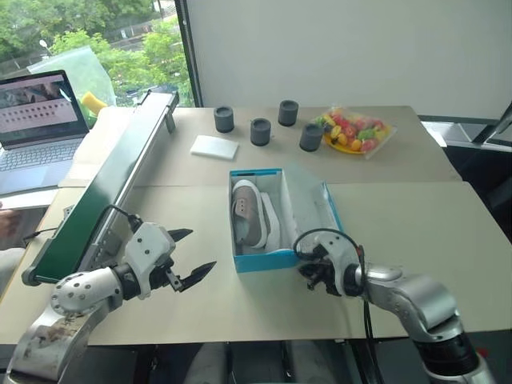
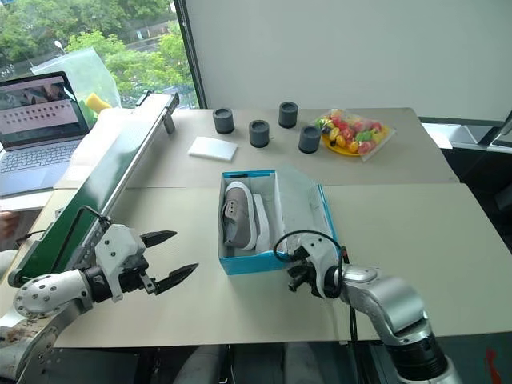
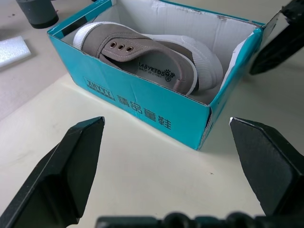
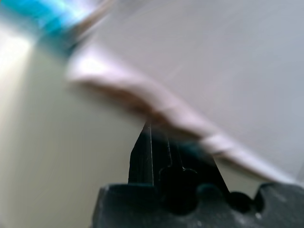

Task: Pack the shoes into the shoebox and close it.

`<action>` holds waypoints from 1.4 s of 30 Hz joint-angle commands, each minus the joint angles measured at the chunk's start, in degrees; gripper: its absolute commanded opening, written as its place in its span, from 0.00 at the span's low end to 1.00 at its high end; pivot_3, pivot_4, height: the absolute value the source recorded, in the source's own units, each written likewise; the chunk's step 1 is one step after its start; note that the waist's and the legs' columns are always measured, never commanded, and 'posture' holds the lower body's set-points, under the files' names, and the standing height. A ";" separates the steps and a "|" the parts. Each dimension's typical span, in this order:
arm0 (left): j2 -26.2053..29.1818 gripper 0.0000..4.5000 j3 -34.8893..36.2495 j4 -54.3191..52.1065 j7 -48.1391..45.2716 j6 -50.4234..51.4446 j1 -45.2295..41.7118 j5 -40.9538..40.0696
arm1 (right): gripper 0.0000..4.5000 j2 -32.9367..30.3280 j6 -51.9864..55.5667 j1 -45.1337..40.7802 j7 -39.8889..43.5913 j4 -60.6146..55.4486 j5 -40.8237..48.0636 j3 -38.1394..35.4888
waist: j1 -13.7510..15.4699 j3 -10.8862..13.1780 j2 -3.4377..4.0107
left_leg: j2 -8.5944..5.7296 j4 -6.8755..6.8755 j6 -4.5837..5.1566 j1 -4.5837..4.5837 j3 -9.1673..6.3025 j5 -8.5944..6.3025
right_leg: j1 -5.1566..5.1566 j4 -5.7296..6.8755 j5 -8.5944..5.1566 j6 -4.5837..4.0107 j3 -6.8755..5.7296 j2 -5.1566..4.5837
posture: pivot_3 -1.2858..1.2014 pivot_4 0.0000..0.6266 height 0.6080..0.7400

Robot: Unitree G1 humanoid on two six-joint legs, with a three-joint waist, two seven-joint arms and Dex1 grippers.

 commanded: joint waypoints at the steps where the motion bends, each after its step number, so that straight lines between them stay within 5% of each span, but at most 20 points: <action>1: 0.99 1.00 0.27 -0.16 -0.76 -0.15 -1.66 -0.83 | 0.00 4.54 -3.37 -1.27 -9.27 -0.17 -5.41 -5.15 | 0.05 0.01 0.02 | 0.00 0.00 0.00 0.00 0.00 0.00 | -0.02 0.01 0.00 -0.01 0.00 0.01 | 0.52 0.24 1.00; 9: 1.44 1.00 -0.36 0.88 -1.51 0.25 -3.96 -1.26 | 0.00 14.04 -11.40 -0.54 -25.05 3.27 -14.73 -14.19 | 0.10 0.00 0.02 | -0.02 -0.01 0.00 0.01 0.01 0.00 | -0.01 0.01 0.00 -0.01 0.00 0.02 | 0.52 0.24 1.00; 14: 1.38 1.00 -0.86 0.97 -1.38 0.27 -4.24 -1.04 | 0.00 25.39 -22.77 -4.70 -27.85 8.25 -7.29 -25.43 | -0.38 0.00 0.03 | 0.00 -0.04 0.00 0.06 0.03 0.00 | 0.00 0.05 0.01 -0.03 0.02 0.05 | 0.52 0.24 1.00; 18: 1.21 1.00 -0.82 0.64 -0.92 0.41 -4.13 -0.95 | 0.00 34.35 -24.79 -10.46 -24.30 10.43 10.09 -34.72 | -1.35 0.02 0.07 | 0.07 -0.04 0.01 0.12 -0.01 0.00 | 0.03 0.10 0.05 -0.06 0.06 0.05 | 0.52 0.24 1.00; 21: 1.07 1.00 -0.65 0.40 -0.43 0.44 -3.93 -0.77 | 0.00 38.37 -23.11 -15.05 -21.67 10.95 36.82 -40.81 | -1.30 0.05 0.12 | 0.08 -0.06 0.02 0.22 -0.06 0.00 | 0.10 0.18 0.06 -0.07 0.06 0.03 | 0.52 0.24 1.00; 24: 0.99 1.00 -0.44 -0.05 0.02 0.64 -3.50 -0.76 | 0.00 34.90 -20.99 -16.09 -18.12 9.02 54.73 -39.09 | -1.50 0.14 0.27 | 0.08 -0.13 0.03 0.20 -0.12 -0.01 | 0.07 0.20 0.05 -0.07 0.07 0.02 | 0.52 0.24 1.00; 27: 0.92 1.00 -0.27 -0.35 0.57 0.83 -3.21 -0.76 | 0.00 29.20 -18.35 -15.37 -13.86 6.47 61.29 -34.36 | -2.16 0.20 0.37 | 0.11 -0.13 0.03 0.26 -0.09 -0.01 | 0.05 0.25 0.06 -0.08 0.15 0.04 | 0.52 0.24 1.00; 35: 0.79 1.00 0.00 -1.26 1.94 1.23 -2.30 -0.93 | 0.00 7.52 -10.11 -19.96 4.88 4.48 47.53 -12.27 | -1.86 0.19 0.34 | 0.04 -0.12 0.03 0.25 0.03 -0.01 | 0.11 0.17 0.02 -0.04 0.06 0.05 | 0.52 0.24 1.00; 42: 0.24 1.00 -0.33 -1.88 3.16 1.42 -1.70 -0.81 | 0.00 11.47 -22.42 -37.48 4.64 28.07 19.43 3.27 | -2.58 0.18 0.32 | 0.07 -0.09 0.02 0.32 0.17 0.01 | 0.02 0.22 0.08 -0.13 0.13 0.20 | 0.52 0.24 1.00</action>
